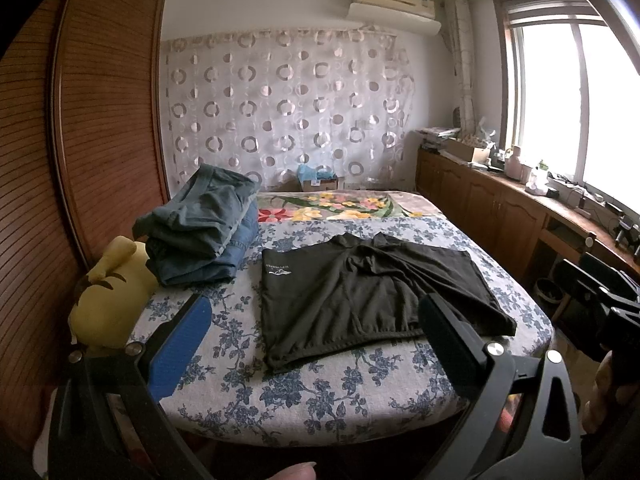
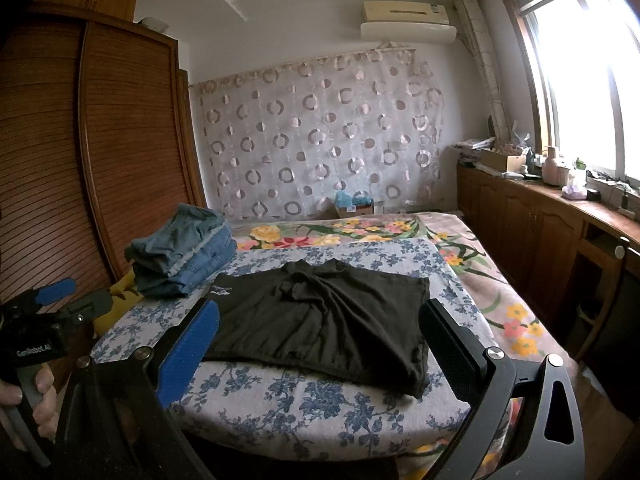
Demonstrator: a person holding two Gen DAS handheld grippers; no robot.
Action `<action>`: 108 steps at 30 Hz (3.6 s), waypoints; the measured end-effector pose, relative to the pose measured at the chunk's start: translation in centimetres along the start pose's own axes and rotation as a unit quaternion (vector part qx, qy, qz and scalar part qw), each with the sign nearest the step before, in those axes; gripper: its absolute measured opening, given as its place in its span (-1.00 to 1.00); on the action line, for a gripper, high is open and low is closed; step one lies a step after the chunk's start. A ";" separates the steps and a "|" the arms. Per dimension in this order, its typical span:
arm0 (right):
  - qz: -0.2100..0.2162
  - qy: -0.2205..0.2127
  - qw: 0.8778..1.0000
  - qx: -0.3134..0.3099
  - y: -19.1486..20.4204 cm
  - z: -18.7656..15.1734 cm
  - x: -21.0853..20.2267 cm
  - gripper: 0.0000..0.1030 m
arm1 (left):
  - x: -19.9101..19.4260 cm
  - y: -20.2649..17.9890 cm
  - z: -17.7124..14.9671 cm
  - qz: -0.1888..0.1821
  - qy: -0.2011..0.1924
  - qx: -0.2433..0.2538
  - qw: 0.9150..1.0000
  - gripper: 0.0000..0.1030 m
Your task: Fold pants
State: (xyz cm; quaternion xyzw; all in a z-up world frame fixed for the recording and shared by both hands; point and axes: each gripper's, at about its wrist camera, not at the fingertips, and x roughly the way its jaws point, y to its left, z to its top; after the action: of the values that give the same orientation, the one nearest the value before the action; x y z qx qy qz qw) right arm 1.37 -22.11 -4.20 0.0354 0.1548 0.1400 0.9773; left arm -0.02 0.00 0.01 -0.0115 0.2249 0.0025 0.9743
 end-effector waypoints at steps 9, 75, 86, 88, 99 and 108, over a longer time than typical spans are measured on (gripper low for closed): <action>-0.002 0.001 1.000 0.001 0.2 0.0 0.0 0.95 | 0.0 0.0 0.0 0.000 -0.001 0.000 1.000 1.00; -0.009 0.031 0.999 0.005 -1.6 -0.3 2.0 0.95 | 6.0 0.6 -1.9 -0.029 0.064 0.018 0.997 1.00; -0.006 0.061 0.998 -0.013 -2.1 -0.4 3.2 0.95 | 9.4 1.3 -3.5 -0.040 0.094 0.030 0.994 1.00; -0.005 0.066 0.998 -0.016 -2.2 -0.5 3.4 0.95 | 10.0 1.5 -3.7 -0.041 0.100 0.032 0.994 1.00; 0.014 0.092 0.996 -0.010 -3.4 -0.2 5.5 0.94 | 13.1 4.4 -4.9 -0.050 0.123 0.015 0.991 0.82; 0.031 0.112 0.993 -0.018 -3.7 0.2 5.4 0.77 | 14.5 7.8 -5.1 -0.050 0.141 -0.027 0.988 0.25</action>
State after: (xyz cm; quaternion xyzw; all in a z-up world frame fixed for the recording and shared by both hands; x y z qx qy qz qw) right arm 7.33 -24.15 -6.02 0.0066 0.2596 0.1764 0.9495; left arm 10.73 7.64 -11.11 -0.0493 0.3594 -0.0419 0.9309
